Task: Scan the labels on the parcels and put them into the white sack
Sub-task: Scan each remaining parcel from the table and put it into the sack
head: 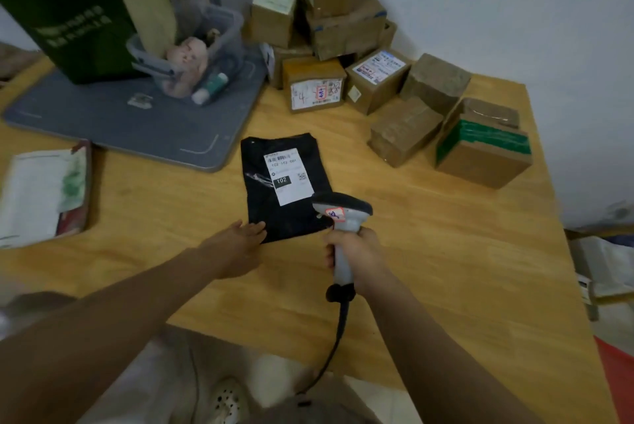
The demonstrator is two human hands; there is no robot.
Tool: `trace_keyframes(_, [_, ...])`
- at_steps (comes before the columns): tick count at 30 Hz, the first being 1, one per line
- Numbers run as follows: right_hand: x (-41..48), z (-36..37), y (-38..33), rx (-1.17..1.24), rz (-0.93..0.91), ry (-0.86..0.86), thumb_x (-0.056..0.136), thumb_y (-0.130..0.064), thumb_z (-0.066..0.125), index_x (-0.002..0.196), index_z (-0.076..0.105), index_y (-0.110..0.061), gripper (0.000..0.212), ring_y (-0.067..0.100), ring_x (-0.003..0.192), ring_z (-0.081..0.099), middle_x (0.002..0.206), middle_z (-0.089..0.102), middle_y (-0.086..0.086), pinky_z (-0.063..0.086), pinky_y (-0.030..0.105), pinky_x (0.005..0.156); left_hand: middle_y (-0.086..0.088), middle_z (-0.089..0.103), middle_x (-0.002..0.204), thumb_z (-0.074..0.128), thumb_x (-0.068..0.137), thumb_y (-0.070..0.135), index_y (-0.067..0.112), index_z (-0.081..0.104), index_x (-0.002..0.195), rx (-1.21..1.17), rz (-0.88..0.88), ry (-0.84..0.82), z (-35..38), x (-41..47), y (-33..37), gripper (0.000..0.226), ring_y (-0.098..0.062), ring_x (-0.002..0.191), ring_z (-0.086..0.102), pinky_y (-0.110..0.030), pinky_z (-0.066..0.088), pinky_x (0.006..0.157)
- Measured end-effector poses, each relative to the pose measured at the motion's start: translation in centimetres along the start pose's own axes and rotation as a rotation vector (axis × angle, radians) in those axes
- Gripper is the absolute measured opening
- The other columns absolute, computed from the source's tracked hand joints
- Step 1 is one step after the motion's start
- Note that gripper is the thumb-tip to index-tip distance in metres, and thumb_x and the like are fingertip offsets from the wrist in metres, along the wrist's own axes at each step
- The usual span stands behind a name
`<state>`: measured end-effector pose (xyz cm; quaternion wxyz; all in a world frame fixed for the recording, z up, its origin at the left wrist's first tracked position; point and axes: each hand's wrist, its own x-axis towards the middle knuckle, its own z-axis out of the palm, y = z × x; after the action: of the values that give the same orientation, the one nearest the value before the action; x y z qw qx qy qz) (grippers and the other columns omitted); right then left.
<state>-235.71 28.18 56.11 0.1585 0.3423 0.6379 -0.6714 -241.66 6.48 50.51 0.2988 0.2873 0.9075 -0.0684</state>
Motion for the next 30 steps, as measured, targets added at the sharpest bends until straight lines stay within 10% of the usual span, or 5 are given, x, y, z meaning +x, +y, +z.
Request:
trace_keyframes(11, [-2.7,8.1,-4.5,-0.296,-0.090,-0.218,0.086,-0.007,0.068,0.092,0.056,0.005,0.017,0.027,0.041,0.061,0.051,0.062,0.017,0.051,0.029,0.041,0.003,0.065,0.125,0.056,0.093,0.031,0.022,0.064,0.125,-0.436,-0.112,0.172,3.2,-7.6,-4.6,0.035,-0.013,0.108,0.060,-0.021,0.044,0.088])
trace_keyframes(15, [-3.5,9.3,-5.1,-0.361,-0.102,-0.180,0.086,-0.009,0.069,0.086,0.056,0.003,0.018,0.025,0.039,0.059,0.049,0.061,0.016,0.052,0.029,0.042,-0.007,0.068,0.116,0.058,0.090,0.018,0.012,0.070,0.113,-0.762,-0.336,0.488,1.7,-6.2,-4.1,0.026,-0.023,0.103,0.062,-0.027,0.046,0.082])
trace_keyframes(21, [-4.5,10.1,-5.7,-0.440,-0.108,-0.130,0.088,-0.012,0.068,0.080,0.055,0.001,0.020,0.023,0.037,0.058,0.050,0.060,0.016,0.051,0.027,0.039,-0.002,0.044,0.062,0.054,0.088,0.011,0.013,0.039,0.059,-0.840,-0.399,0.490,-0.4,-4.3,-4.2,0.032,-0.020,0.064,0.049,-0.026,0.029,0.049])
trace_keyframes(30, [-4.3,10.6,-6.1,-0.510,-0.111,-0.117,0.088,-0.016,0.068,0.084,0.055,0.000,0.021,0.022,0.038,0.059,0.053,0.061,0.015,0.051,0.027,0.041,-0.001,0.042,0.061,0.054,0.089,0.010,0.013,0.040,0.059,-0.866,-0.414,0.464,-0.6,-3.6,-4.7,0.033,-0.010,0.055,0.041,-0.023,0.027,0.047])
